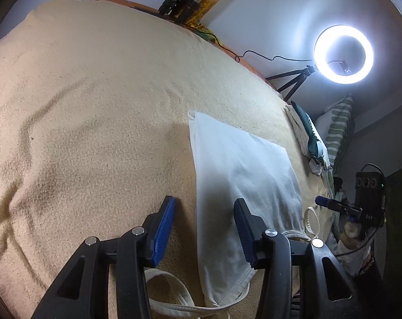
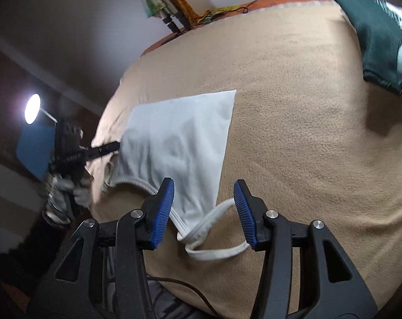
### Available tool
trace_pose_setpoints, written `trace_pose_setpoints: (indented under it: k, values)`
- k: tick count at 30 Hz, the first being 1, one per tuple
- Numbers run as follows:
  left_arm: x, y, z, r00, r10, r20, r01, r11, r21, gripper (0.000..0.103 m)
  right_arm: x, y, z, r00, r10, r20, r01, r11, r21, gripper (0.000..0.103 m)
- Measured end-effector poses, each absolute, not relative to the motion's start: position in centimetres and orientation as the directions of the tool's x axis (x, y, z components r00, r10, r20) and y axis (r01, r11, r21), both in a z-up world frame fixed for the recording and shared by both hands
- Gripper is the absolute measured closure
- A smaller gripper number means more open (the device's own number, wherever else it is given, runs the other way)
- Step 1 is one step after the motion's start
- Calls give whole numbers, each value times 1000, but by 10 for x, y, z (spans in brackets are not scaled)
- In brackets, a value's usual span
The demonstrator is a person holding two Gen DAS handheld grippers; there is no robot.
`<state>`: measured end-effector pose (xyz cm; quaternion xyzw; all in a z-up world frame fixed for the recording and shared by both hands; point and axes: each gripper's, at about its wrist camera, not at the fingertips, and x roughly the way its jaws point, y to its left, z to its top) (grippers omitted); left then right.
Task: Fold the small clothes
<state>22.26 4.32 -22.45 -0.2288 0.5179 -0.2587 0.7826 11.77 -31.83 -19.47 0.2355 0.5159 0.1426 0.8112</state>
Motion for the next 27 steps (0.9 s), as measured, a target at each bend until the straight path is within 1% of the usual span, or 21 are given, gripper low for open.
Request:
trace_pose_setpoints:
  k: [3,5,6,8,10,11,14,16,17,18,19,20,21,23,27]
  values:
    - [224,43,-226,327,-657,-679,166,748,-643,60,128,-324,-212,424,511,-748,42,814,580,54]
    - [225,42,-228,312,-671,-673,166,736,-657,67,135,-321,-221,412,535,-738,47,796,604,54]
    - [225,40,-229,309,-676,-669,168,731,-661,67,139,-320,-226,409,542,-734,44,792,609,54]
    - [225,39,-230,308,-681,-665,173,727,-664,72,143,-316,-232,412,555,-722,38,782,623,54]
    - [227,39,-232,306,-691,-655,163,716,-679,74,147,-314,-238,416,575,-705,38,763,645,59]
    - [228,39,-233,306,-699,-646,153,706,-692,76,150,-315,-240,428,584,-690,38,751,660,61]
    - [233,36,-235,314,-702,-639,143,700,-700,82,156,-316,-247,464,612,-640,48,704,708,62]
    - [236,32,-236,319,-699,-639,144,703,-697,86,159,-315,-251,477,619,-624,52,689,723,64]
    - [237,30,-236,323,-695,-642,143,707,-693,90,162,-313,-252,480,618,-623,51,689,723,67]
    - [237,28,-235,325,-692,-644,143,709,-690,90,163,-313,-252,480,616,-624,50,691,721,69]
    - [238,26,-235,330,-687,-647,146,715,-684,93,165,-311,-252,479,611,-630,52,696,716,73]
    - [238,24,-235,337,-678,-653,149,723,-675,96,167,-309,-251,478,605,-637,53,704,708,79]
    - [238,23,-233,348,-669,-657,154,732,-664,97,169,-306,-250,476,595,-648,50,718,695,86]
    - [234,20,-227,369,-655,-660,173,746,-643,99,168,-298,-243,481,564,-671,28,755,655,89]
    - [227,15,-210,402,-629,-665,225,772,-594,99,165,-290,-222,500,519,-693,-27,809,587,91]
